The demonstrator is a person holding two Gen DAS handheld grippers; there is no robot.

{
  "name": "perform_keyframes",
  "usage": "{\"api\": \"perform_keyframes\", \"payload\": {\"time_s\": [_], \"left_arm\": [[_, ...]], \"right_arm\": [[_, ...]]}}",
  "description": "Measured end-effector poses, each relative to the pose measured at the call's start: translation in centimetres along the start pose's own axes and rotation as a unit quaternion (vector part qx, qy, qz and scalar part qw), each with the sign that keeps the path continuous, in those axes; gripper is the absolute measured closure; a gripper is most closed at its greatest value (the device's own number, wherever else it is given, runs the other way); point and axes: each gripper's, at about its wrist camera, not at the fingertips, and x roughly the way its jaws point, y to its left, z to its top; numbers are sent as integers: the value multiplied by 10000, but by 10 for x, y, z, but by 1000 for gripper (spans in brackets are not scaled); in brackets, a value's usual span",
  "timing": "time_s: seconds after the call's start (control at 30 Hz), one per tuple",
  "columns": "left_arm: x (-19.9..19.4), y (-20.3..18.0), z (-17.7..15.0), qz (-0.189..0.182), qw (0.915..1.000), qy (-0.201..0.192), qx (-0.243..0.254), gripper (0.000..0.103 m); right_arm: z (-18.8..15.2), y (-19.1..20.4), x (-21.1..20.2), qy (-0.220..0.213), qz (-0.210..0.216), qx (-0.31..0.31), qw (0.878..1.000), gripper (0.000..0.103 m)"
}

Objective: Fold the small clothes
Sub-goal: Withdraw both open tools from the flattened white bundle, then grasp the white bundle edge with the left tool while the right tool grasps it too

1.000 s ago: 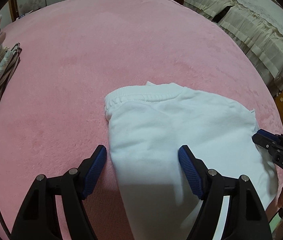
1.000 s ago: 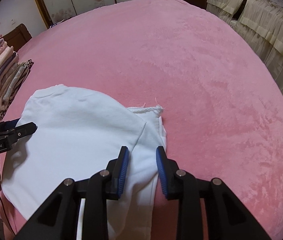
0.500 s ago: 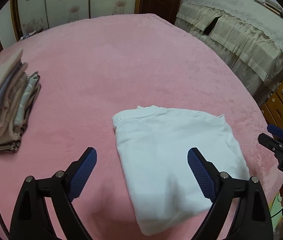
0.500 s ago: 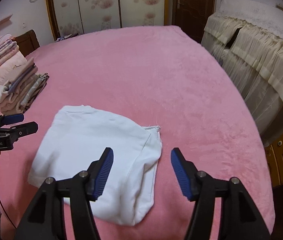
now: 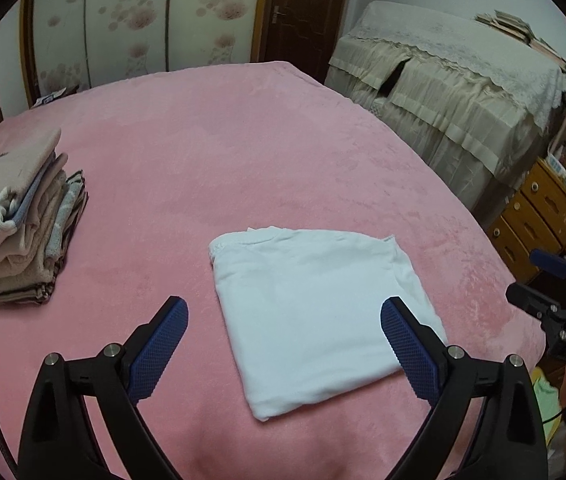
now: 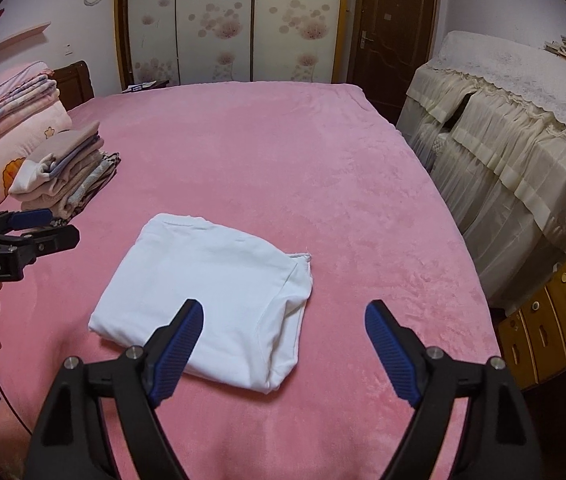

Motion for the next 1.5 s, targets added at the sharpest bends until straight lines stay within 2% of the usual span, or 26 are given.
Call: {"api": "perform_keyframes", "payload": {"time_s": [0.2, 0.37, 0.5, 0.73, 1.13, 1.27, 1.5], "left_arm": [[11, 2, -18, -202, 9985, 498, -122, 6], [29, 10, -34, -147, 9975, 654, -224, 6], [49, 20, -43, -307, 9939, 944, -488, 6], [79, 33, -50, -318, 9898, 1170, -747, 6], [138, 50, -59, -848, 9755, 1588, -1263, 6], [157, 55, -60, -1131, 9688, 1635, -1479, 6], [176, 53, -58, -1456, 9638, 1588, -1572, 9]], "right_arm": [[-13, -3, 2, 146, 105, -11, 9998, 19], [-27, -9, 17, 357, 376, 177, 9985, 19], [-35, -13, 35, 575, 564, 381, 9960, 19], [-43, -22, 67, 905, 932, 704, 9890, 19], [-47, -36, 135, 1447, 1633, 1302, 9672, 19], [-48, -46, 162, 1662, 1854, 1618, 9549, 19], [-54, -56, 196, 1775, 2467, 2152, 9281, 20]]}}
